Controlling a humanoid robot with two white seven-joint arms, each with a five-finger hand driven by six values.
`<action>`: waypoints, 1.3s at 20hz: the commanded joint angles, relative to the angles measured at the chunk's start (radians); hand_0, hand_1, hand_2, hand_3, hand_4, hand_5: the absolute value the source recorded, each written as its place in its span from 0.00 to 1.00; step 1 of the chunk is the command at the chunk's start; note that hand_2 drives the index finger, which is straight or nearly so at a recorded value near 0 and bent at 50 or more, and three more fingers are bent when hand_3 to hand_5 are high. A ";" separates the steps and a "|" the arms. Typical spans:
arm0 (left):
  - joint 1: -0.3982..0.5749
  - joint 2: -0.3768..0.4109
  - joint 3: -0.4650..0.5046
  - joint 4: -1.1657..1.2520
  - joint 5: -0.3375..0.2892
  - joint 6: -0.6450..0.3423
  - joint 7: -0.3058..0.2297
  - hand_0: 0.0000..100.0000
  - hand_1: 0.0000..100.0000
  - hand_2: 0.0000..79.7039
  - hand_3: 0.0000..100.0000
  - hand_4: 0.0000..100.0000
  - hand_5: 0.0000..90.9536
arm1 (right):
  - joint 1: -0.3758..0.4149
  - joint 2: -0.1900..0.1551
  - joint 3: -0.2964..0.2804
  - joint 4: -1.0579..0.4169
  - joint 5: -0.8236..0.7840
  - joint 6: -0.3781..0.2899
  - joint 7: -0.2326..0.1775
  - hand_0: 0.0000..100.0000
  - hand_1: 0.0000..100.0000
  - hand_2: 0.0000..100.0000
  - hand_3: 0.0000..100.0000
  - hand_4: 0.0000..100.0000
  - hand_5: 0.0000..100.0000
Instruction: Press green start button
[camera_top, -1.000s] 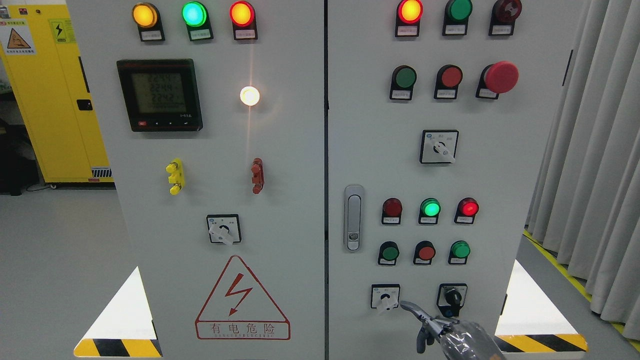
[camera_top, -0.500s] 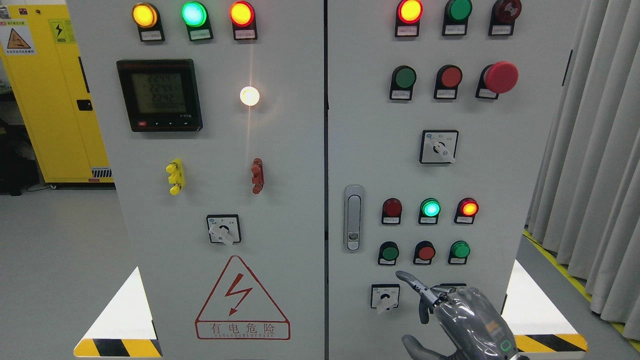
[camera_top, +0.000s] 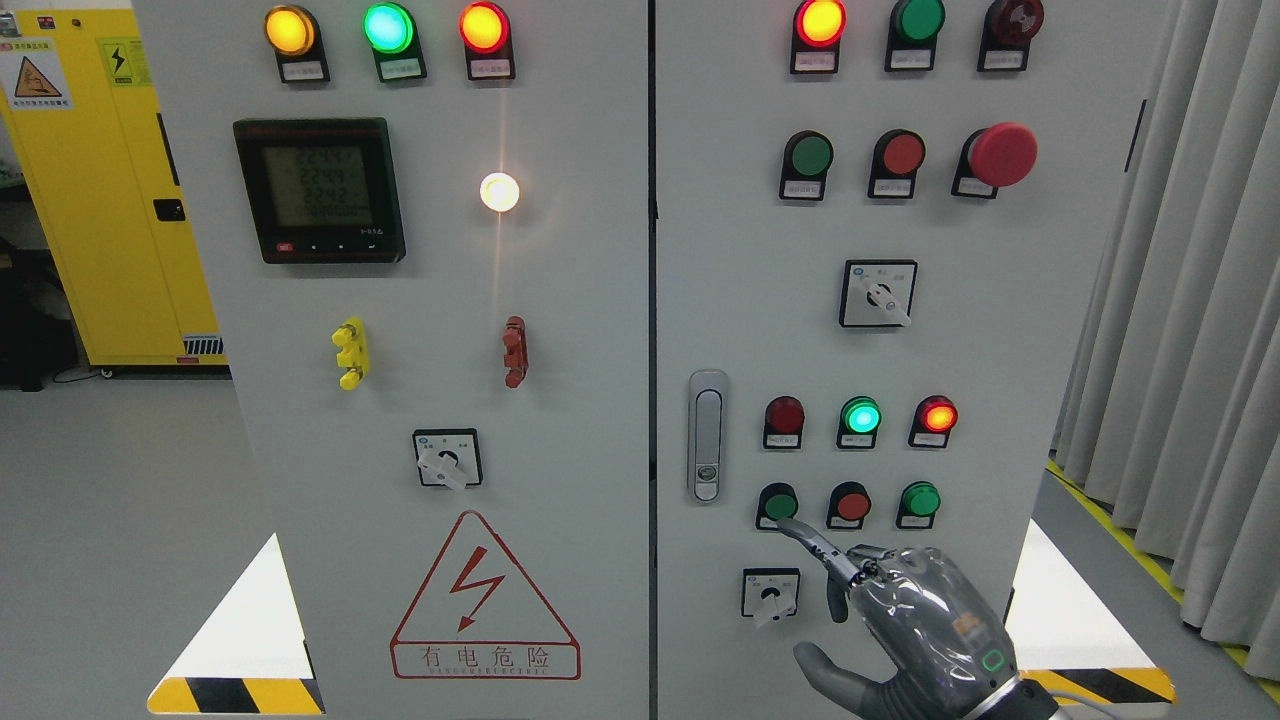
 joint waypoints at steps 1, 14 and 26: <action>-0.020 0.000 0.000 -0.026 0.000 -0.001 0.000 0.12 0.56 0.00 0.00 0.00 0.00 | -0.017 0.001 0.016 0.072 0.005 0.023 -0.003 0.46 0.69 0.00 0.75 0.73 0.84; -0.020 0.000 0.000 -0.026 0.000 -0.001 0.000 0.12 0.56 0.00 0.00 0.00 0.00 | -0.059 0.001 0.004 0.132 -0.006 0.040 -0.001 0.48 0.68 0.00 0.73 0.72 0.84; -0.020 0.000 0.000 -0.028 0.000 -0.001 0.000 0.12 0.56 0.00 0.00 0.00 0.00 | -0.085 0.001 0.012 0.164 -0.010 0.078 -0.001 0.50 0.67 0.00 0.73 0.72 0.83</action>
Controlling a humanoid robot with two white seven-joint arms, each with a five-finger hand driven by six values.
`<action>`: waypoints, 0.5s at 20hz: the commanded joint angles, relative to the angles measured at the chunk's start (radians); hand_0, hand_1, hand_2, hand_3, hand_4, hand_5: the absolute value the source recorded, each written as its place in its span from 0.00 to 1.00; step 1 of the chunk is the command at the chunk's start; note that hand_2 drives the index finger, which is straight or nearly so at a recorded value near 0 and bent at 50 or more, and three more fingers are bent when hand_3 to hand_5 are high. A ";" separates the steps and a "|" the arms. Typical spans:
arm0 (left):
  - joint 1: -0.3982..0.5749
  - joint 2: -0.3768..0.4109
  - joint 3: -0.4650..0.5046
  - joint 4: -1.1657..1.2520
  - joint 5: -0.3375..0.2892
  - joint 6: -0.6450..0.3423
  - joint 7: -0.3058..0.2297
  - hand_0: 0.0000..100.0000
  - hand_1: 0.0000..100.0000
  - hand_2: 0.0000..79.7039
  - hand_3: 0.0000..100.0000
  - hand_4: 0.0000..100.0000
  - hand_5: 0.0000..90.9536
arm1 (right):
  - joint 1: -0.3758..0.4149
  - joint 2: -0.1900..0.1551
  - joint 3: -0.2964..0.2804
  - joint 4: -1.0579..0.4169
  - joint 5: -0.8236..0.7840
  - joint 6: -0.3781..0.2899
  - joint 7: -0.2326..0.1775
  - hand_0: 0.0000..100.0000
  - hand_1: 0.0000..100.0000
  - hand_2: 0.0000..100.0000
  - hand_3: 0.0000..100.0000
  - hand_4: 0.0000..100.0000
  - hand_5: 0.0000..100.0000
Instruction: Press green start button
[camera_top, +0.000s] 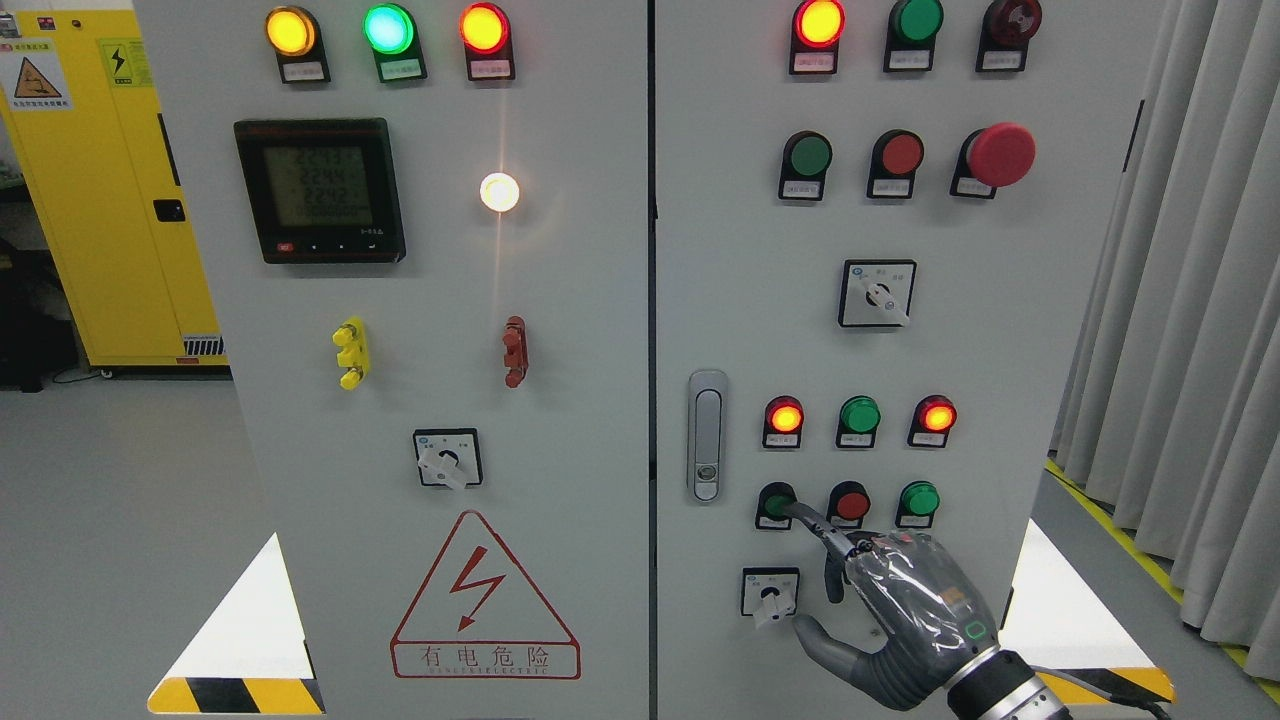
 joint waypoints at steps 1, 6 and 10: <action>-0.020 0.000 0.000 -0.026 0.000 0.000 0.000 0.12 0.56 0.00 0.00 0.00 0.00 | -0.014 0.000 0.000 0.032 -0.002 0.014 0.007 0.50 0.67 0.00 0.73 0.72 0.83; -0.020 0.000 0.000 -0.026 0.000 0.000 0.000 0.12 0.56 0.00 0.00 0.00 0.00 | -0.008 0.001 -0.002 0.019 -0.005 0.008 -0.002 0.50 0.67 0.00 0.73 0.72 0.83; -0.020 0.000 0.000 -0.026 0.000 0.001 0.000 0.12 0.56 0.00 0.00 0.00 0.00 | 0.033 0.031 -0.005 -0.047 -0.048 0.005 -0.005 0.51 0.67 0.00 0.72 0.71 0.83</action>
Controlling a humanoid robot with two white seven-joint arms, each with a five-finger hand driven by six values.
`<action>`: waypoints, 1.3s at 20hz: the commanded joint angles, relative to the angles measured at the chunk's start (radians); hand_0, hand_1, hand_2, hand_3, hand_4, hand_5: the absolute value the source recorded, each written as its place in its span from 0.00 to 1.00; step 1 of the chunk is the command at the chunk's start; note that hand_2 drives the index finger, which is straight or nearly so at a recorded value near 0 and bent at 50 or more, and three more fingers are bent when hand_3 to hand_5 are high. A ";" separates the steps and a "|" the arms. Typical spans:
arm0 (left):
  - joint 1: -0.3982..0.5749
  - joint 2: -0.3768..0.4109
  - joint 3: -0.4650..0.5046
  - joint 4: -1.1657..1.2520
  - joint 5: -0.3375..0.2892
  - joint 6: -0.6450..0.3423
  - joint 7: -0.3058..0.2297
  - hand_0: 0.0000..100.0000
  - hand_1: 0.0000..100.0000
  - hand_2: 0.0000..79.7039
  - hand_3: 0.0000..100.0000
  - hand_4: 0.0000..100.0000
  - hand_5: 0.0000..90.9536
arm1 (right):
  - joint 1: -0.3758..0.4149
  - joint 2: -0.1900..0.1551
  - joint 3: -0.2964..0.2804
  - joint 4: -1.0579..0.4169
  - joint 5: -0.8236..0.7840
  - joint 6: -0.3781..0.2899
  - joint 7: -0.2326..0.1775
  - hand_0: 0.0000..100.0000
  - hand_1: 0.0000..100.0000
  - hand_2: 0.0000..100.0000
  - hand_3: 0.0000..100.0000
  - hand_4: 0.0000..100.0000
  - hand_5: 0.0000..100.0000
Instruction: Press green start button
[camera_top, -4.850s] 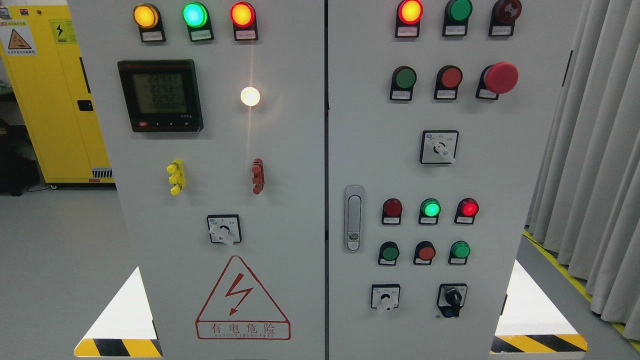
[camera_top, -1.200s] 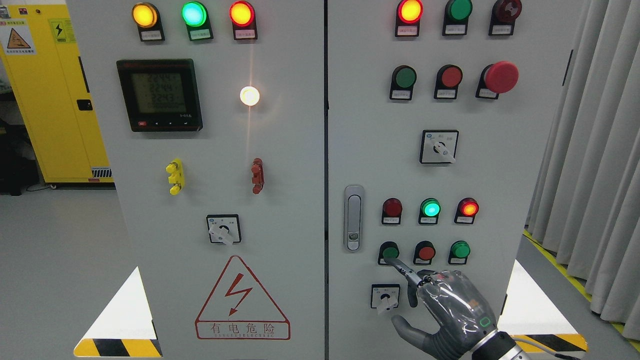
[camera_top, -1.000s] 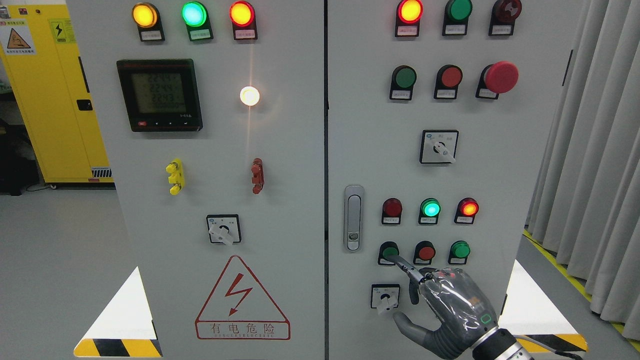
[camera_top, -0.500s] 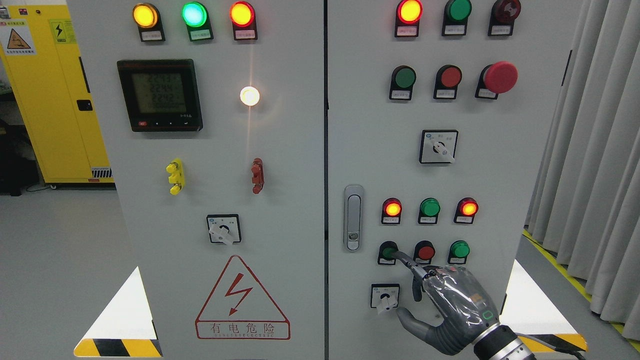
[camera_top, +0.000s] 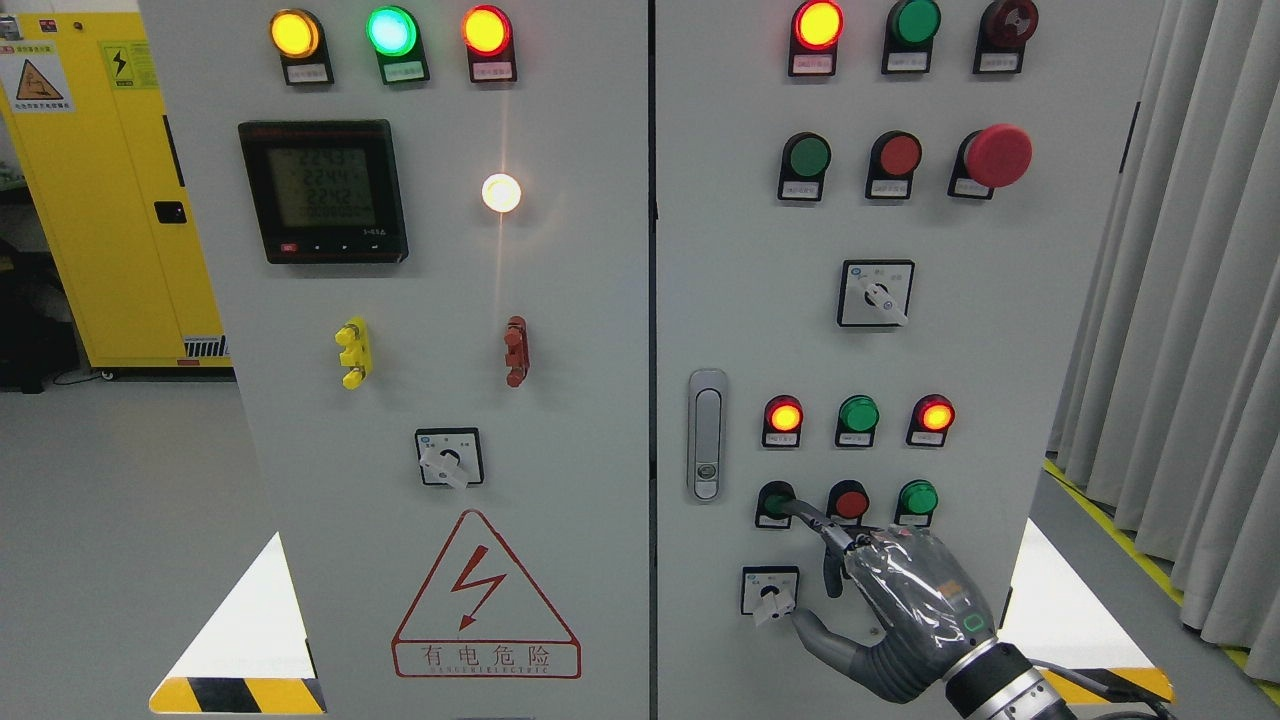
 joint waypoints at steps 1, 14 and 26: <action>-0.020 0.000 0.000 -0.026 0.000 0.000 0.000 0.12 0.56 0.00 0.00 0.00 0.00 | 0.045 0.026 -0.002 -0.070 -0.094 -0.006 -0.011 0.53 0.66 0.00 0.72 0.69 0.82; -0.020 0.000 0.000 -0.026 0.000 0.000 0.000 0.12 0.56 0.00 0.00 0.00 0.00 | 0.242 0.025 0.048 -0.213 -0.862 0.050 0.153 0.53 0.58 0.00 0.19 0.23 0.21; -0.020 0.000 0.000 -0.026 0.000 0.000 0.000 0.12 0.56 0.00 0.00 0.00 0.00 | 0.232 0.000 0.070 -0.265 -1.136 0.238 0.156 0.33 0.51 0.00 0.00 0.04 0.00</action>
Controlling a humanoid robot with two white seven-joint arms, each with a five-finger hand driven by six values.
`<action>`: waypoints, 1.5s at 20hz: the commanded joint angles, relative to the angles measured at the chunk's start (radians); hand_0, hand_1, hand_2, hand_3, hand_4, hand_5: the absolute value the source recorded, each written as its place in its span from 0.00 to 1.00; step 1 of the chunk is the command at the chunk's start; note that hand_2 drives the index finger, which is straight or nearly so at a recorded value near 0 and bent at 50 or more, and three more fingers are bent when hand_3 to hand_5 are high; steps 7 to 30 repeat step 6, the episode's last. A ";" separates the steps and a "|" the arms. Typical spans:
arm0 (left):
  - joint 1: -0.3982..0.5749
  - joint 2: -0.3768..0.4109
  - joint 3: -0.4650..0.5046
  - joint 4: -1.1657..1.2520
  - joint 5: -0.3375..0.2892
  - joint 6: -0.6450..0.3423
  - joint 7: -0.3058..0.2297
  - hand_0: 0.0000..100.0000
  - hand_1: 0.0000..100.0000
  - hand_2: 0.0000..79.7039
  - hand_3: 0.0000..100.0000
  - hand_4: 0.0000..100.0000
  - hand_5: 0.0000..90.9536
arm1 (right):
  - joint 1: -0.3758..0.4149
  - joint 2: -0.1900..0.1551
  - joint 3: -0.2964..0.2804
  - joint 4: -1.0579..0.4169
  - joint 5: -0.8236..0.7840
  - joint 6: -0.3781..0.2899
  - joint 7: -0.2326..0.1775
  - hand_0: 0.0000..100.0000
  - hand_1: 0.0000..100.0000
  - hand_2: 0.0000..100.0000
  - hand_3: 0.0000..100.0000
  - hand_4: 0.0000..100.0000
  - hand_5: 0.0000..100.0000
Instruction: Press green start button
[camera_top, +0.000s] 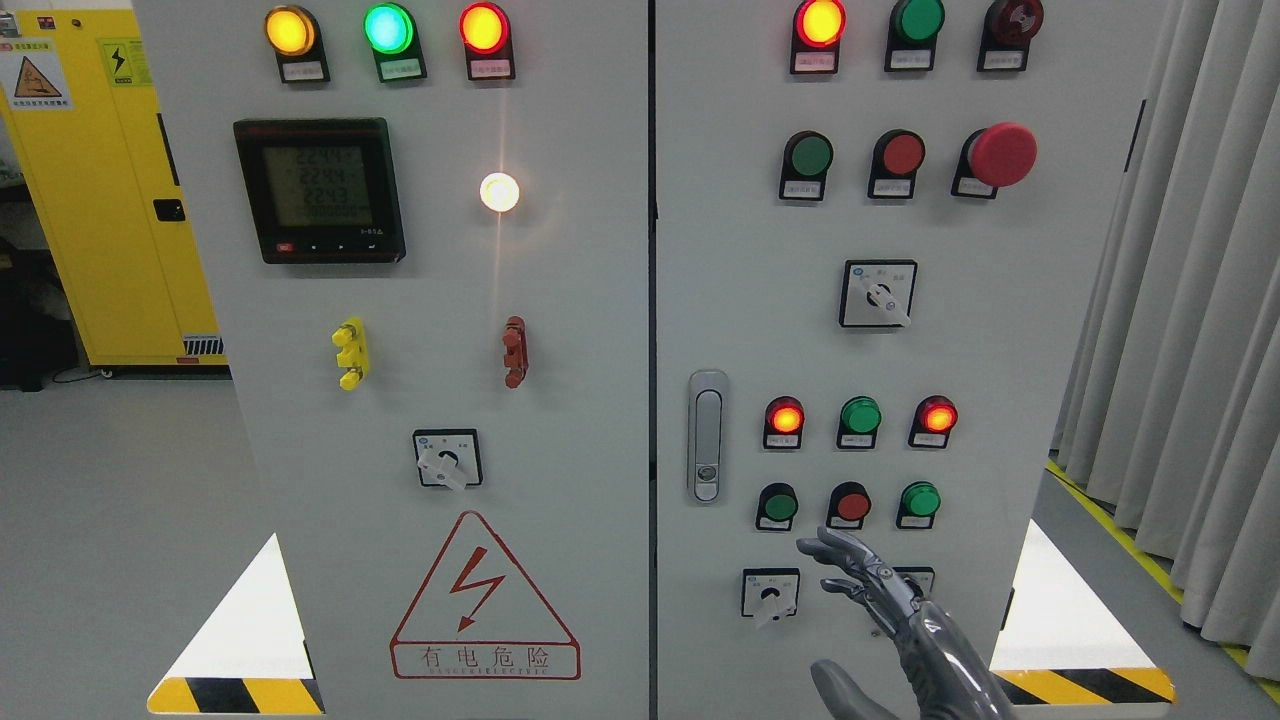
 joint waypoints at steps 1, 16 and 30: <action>-0.020 0.000 0.000 -0.026 0.000 0.000 0.000 0.12 0.56 0.00 0.00 0.00 0.00 | 0.014 -0.007 0.052 -0.058 -0.075 0.008 0.002 0.33 0.51 0.00 0.00 0.04 0.00; -0.020 0.000 0.000 -0.028 0.000 0.000 0.000 0.12 0.56 0.00 0.00 0.00 0.00 | 0.058 -0.003 0.066 -0.084 -0.072 0.007 0.003 0.32 0.51 0.00 0.00 0.08 0.00; -0.020 0.000 0.000 -0.028 0.000 0.000 0.000 0.12 0.56 0.00 0.00 0.00 0.00 | 0.058 -0.003 0.066 -0.084 -0.072 0.007 0.003 0.32 0.51 0.00 0.00 0.08 0.00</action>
